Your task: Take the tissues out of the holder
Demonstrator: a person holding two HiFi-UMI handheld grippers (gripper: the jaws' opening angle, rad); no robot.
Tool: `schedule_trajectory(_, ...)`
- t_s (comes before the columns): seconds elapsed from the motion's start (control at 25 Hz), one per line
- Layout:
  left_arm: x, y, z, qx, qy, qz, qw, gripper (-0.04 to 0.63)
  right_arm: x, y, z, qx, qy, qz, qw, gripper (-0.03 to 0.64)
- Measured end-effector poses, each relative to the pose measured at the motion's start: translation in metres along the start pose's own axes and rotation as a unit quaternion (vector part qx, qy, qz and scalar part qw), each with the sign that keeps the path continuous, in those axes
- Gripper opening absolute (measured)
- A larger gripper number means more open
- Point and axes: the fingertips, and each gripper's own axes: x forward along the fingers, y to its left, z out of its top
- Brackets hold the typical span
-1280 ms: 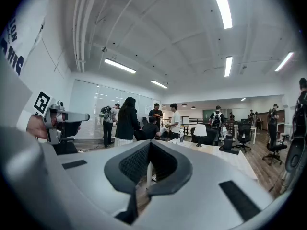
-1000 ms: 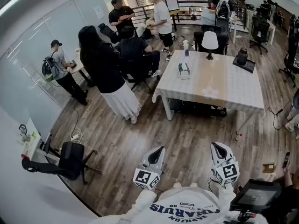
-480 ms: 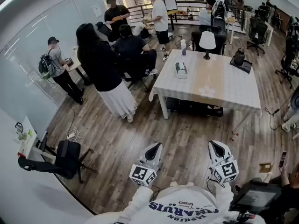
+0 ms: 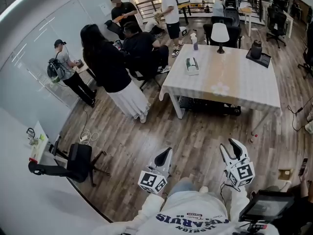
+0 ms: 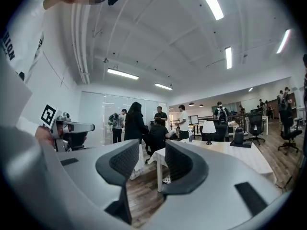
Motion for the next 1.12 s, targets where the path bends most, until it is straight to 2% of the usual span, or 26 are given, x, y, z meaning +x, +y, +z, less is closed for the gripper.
schedule_trajectory(0.16,0.019,-0.015,-0.006,0.008,0.02,-0.014,0.9997,0.005,0.001,-0.02,-0.006,0.016,-0.001,0.0,1.0,0.16)
schedule_trajectory(0.32,0.032,-0.013,0.003,0.009,0.013,-0.007,0.9998,0.005,0.006,-0.026,-0.005,0.013,0.005,0.015,1.0,0.16)
schedule_trajectory(0.52,0.052,0.002,0.004,0.01,0.007,-0.002,0.9999,0.005,0.023,-0.031,0.006,0.029,-0.026,0.031,0.999,0.15)
schedule_trajectory(0.68,0.071,0.026,-0.005,0.001,0.007,0.016,0.9999,0.005,0.049,-0.044,0.002,0.054,-0.009,0.022,0.998,0.138)
schedule_trajectory(0.84,0.099,0.056,-0.008,-0.011,0.002,0.016,0.9998,0.005,0.082,-0.057,-0.005,0.081,0.013,0.016,0.997,0.12)
schedule_trajectory(0.96,0.123,0.086,-0.007,-0.017,-0.006,0.016,0.9997,0.005,0.111,-0.062,-0.002,0.087,0.024,0.016,0.996,0.092)
schedule_trajectory(1.12,0.158,0.136,-0.01,-0.026,-0.009,0.012,0.9995,0.005,0.164,-0.064,0.001,0.083,0.036,0.014,0.996,0.11)
